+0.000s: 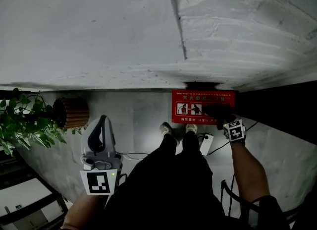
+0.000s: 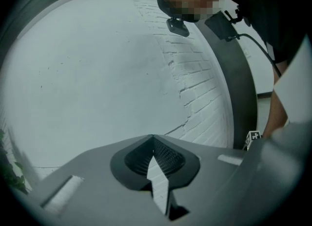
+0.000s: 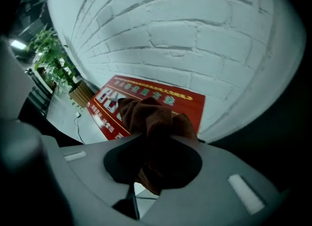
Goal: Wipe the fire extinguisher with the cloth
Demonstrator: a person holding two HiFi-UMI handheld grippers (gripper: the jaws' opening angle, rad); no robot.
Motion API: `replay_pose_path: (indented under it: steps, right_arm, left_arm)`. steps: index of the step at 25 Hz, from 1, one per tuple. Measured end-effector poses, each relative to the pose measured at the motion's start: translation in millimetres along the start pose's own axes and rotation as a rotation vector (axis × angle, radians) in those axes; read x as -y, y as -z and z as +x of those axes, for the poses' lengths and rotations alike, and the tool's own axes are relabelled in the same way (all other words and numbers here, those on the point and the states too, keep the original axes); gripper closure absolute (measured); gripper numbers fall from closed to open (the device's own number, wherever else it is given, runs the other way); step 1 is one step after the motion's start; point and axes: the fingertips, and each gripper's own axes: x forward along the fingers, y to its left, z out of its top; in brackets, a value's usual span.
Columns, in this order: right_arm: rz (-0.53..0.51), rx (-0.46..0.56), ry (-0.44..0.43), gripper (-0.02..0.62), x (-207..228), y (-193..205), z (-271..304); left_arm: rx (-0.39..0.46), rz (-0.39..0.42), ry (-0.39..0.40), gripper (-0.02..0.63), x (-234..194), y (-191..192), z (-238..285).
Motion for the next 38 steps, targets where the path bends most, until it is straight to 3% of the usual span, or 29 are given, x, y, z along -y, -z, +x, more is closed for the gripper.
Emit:
replay_pose_path:
  steps: [9,12,15,19,23,30,38]
  right_arm:
    - [-0.331,0.088,-0.313,0.531,-190.9,-87.9,50.6]
    - [-0.419,0.056,-0.407,0.531,-243.1,-91.2,65.6]
    - [-0.43,-0.01,-0.447,0.531,-266.3,-80.2,81.2]
    - [-0.424,-0.08,-0.45,0.531,-271.3,-63.2,93.5]
    - [-0.402,-0.092,-0.445,0.531,-278.0,-58.8,93.2]
    - [-0.252,-0.117,-0.383,0.532,-225.7,-44.8,79.9]
    - [-0.182,-0.119,-0.309,0.531,-175.0,-20.4,65.2]
  left_arm:
    - [-0.061,0.026,-0.097,0.606,-37.2,12.2,-27.2]
    - [-0.094,0.045,-0.138,0.606,-53.1,18.8,-40.8]
    - [-0.125,0.067,-0.186,0.606,-71.0,25.6,-54.8]
    - [-0.146,0.064,-0.223,0.606,-87.7,31.9,-63.5]
    - [-0.135,0.085,-0.203,0.606,-89.5,25.7,-61.9]
    - [-0.042,0.091,-0.133,0.606,-74.0,4.8,-29.9]
    - [0.012,0.069,-0.088,0.606,-59.1,-6.1,-14.0]
